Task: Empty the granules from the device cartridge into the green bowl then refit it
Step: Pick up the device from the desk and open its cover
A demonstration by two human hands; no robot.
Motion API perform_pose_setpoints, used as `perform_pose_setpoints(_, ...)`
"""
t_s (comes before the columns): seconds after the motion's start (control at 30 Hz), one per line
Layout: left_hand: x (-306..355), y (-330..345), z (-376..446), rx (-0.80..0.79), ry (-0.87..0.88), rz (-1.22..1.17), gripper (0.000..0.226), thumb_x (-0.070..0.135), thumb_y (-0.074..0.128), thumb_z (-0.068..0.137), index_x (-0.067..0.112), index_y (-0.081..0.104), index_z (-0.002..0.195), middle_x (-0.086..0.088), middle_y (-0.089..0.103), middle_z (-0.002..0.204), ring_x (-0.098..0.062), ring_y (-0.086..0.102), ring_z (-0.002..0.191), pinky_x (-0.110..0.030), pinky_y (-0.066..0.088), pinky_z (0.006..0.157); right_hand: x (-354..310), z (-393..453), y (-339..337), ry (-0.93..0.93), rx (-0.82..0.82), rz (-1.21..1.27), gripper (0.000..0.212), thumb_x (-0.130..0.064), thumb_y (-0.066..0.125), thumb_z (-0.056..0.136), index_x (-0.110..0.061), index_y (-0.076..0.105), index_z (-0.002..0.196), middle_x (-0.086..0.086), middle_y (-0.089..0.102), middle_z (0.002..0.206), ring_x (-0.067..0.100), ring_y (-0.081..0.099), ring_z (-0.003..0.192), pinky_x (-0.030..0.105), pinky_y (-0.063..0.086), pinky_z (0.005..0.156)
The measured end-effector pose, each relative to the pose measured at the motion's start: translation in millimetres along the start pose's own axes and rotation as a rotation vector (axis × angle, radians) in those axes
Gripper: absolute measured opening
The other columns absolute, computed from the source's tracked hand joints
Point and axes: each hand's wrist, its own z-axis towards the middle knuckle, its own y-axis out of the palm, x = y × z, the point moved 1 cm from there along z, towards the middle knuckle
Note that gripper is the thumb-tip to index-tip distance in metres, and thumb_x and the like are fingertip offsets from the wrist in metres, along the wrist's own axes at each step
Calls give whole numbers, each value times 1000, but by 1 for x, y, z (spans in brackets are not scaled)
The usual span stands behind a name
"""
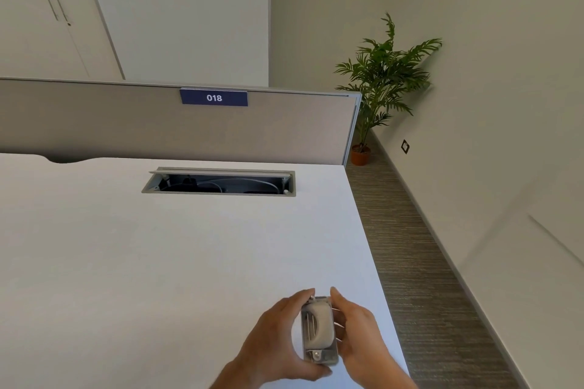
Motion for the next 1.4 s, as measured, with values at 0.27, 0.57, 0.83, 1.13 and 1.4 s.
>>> perform_pose_setpoints(0.27,11,-8,-4,32,78,7,107,69,86,53,49,27,139,31,47,138,13,44,122,-1,32,100,-3,-6,2,40,-18,94,37,-29,60,96,2,79,93,23,77,88,35,70,79,46,55,77)
perform_pose_setpoints(0.57,22,-14,-9,93,128,-13,104,67,87,53,49,29,138,31,46,136,11,44,125,0,32,100,-13,-13,4,73,-20,136,31,-23,61,94,3,76,100,21,77,85,35,68,78,43,56,72)
perform_pose_setpoints(0.83,26,-24,-3,273,60,-52,112,70,87,47,27,44,141,17,60,133,-1,58,119,-20,49,101,-1,-26,10,78,-138,267,36,-29,60,94,-2,76,111,20,74,97,31,71,82,39,61,67)
perform_pose_setpoints(1.13,32,-31,1,321,39,-78,112,68,90,44,26,47,138,18,62,130,0,57,120,-25,50,102,9,-41,11,37,-174,422,43,-27,49,101,8,67,118,33,70,118,43,71,101,45,64,74)
perform_pose_setpoints(1.4,33,-27,-5,321,60,-143,111,68,91,46,28,46,140,17,62,132,-6,59,122,-21,49,104,11,-49,8,38,-250,501,43,-27,46,103,8,65,120,33,71,114,40,75,89,43,65,66)
